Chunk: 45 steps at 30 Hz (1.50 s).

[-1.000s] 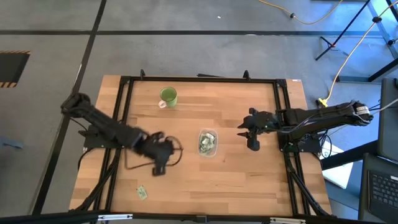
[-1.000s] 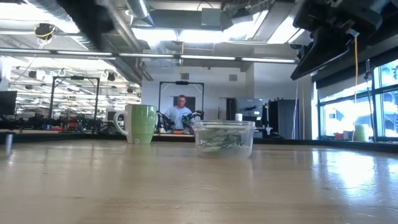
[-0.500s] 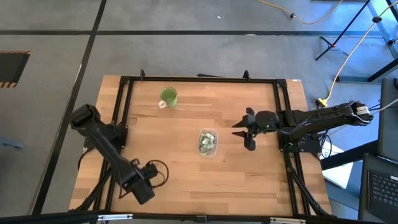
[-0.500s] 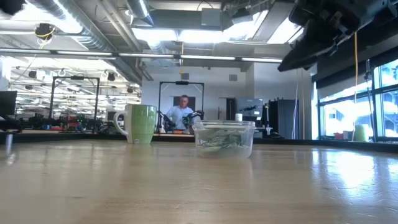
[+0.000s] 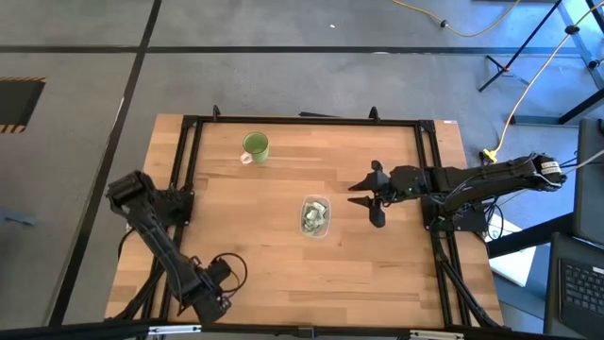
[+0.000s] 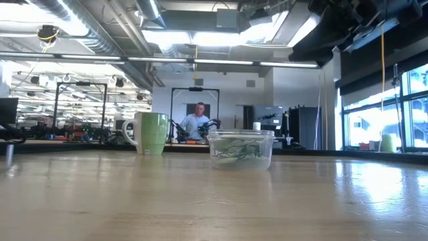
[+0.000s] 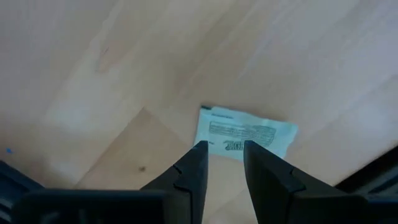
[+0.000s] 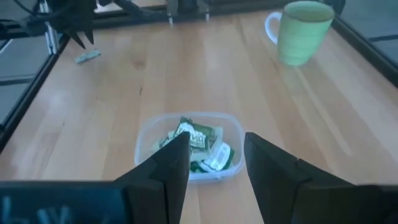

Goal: Pick and place items into bin
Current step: Put the stevia packet into the transparent bin

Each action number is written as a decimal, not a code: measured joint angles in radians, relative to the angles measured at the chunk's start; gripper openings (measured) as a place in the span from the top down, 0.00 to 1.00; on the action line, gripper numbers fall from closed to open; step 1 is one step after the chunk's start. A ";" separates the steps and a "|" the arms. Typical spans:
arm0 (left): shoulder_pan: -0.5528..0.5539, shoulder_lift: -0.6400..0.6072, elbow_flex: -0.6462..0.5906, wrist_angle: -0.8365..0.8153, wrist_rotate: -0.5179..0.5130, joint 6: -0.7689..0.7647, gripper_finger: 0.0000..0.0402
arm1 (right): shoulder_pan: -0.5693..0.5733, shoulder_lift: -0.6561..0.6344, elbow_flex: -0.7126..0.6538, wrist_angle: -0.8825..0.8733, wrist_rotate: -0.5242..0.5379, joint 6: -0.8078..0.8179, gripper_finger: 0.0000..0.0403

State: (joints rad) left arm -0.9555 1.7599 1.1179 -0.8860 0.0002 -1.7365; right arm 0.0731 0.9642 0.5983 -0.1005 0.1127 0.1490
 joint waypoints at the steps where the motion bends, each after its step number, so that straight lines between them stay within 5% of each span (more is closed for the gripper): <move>1: -0.002 0.004 0.000 0.000 0.001 -0.006 0.76 | 0.000 0.000 0.000 0.006 0.000 0.000 0.61; 15: 0.002 0.080 0.000 0.052 0.051 -0.001 0.81 | 0.000 0.000 0.000 0.032 0.000 0.001 0.61; 34: 0.056 0.091 0.000 0.077 0.108 0.138 0.99 | 0.000 0.000 0.000 0.018 0.000 -0.004 0.61; 40: 0.107 0.019 -0.003 0.080 0.038 0.220 1.00 | 0.000 0.000 0.000 0.017 0.000 -0.004 0.61; 45: 0.209 -0.080 -0.003 0.088 -0.170 0.459 0.99 | 0.000 0.000 0.000 0.017 0.000 -0.003 0.61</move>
State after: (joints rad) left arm -0.7469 1.6795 1.1153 -0.7983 -0.1698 -1.2773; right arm 0.0731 0.9642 0.5983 -0.0834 0.1125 0.1459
